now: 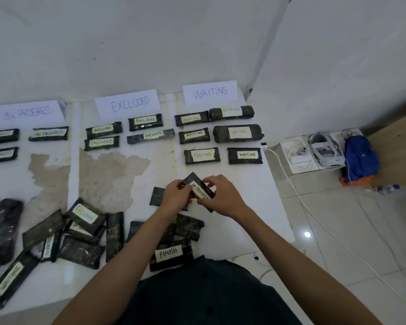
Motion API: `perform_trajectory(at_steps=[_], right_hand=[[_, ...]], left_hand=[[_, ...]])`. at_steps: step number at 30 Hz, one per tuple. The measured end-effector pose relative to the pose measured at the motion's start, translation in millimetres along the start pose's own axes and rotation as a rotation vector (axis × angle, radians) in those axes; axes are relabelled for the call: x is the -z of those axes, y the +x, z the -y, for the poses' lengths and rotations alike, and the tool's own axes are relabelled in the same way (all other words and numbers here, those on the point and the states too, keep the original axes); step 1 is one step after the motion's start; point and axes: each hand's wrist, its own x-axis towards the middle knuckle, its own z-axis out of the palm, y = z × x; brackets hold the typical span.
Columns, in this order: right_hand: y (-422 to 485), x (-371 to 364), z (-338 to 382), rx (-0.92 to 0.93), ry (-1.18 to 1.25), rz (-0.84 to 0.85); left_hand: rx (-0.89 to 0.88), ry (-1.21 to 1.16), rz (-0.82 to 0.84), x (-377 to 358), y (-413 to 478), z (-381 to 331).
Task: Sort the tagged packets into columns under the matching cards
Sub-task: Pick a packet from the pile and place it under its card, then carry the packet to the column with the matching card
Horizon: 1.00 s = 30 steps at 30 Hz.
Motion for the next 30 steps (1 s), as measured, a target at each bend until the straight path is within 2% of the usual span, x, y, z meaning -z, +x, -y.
perform_trajectory(at_steps=[6, 11, 17, 21, 30], right_hand=[[5.7, -26.0, 36.7, 0.178, -0.234, 0.011], [18.2, -54.2, 81.9, 0.283, -0.285, 0.019], [41.7, -100.0, 154.3, 0.383, -0.321, 0.058], [65.8, -129.1, 202.8, 0.404, -0.329, 0.053], [144.8, -201.6, 296.2, 0.418, -0.45, 0.095]], left_hand=[[-0.039, -0.01, -0.052, 45.1, -4.5, 10.1], [-0.237, 0.382, -0.065, 121.8, -11.2, 20.8], [-0.298, 0.568, -0.16, 236.4, -7.0, 43.7], [-0.346, 0.603, -0.232, 303.0, 2.9, 52.7], [-0.32, 0.653, -0.241, 416.6, 55.7, 68.1]])
